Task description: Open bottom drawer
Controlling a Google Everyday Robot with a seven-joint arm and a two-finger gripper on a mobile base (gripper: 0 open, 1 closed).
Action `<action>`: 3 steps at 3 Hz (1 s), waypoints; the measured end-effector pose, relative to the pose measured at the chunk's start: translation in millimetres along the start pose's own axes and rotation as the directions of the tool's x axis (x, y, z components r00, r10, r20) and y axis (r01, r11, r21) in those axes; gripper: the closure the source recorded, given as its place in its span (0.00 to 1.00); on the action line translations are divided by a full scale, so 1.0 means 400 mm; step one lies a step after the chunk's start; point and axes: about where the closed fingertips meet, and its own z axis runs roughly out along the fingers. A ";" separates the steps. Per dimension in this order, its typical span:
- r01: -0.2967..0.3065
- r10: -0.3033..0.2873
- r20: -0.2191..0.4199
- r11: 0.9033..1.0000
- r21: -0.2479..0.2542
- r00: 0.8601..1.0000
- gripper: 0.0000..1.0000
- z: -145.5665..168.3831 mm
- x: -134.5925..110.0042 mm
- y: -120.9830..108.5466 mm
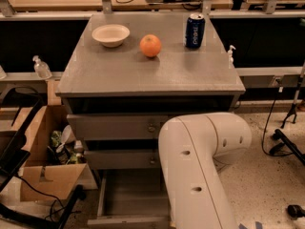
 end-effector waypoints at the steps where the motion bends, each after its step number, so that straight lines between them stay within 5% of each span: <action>1: 0.000 0.000 0.000 1.000 0.000 1.000 0.37 0.000 0.000 0.000; 2: 0.000 0.000 0.000 1.000 -0.001 1.000 0.06 0.001 0.000 0.001; 3: 0.000 0.000 0.000 1.000 -0.002 1.000 0.00 0.002 0.000 0.002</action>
Offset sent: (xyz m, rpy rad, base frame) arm 0.0001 0.0000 0.0000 0.0000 0.0000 0.0000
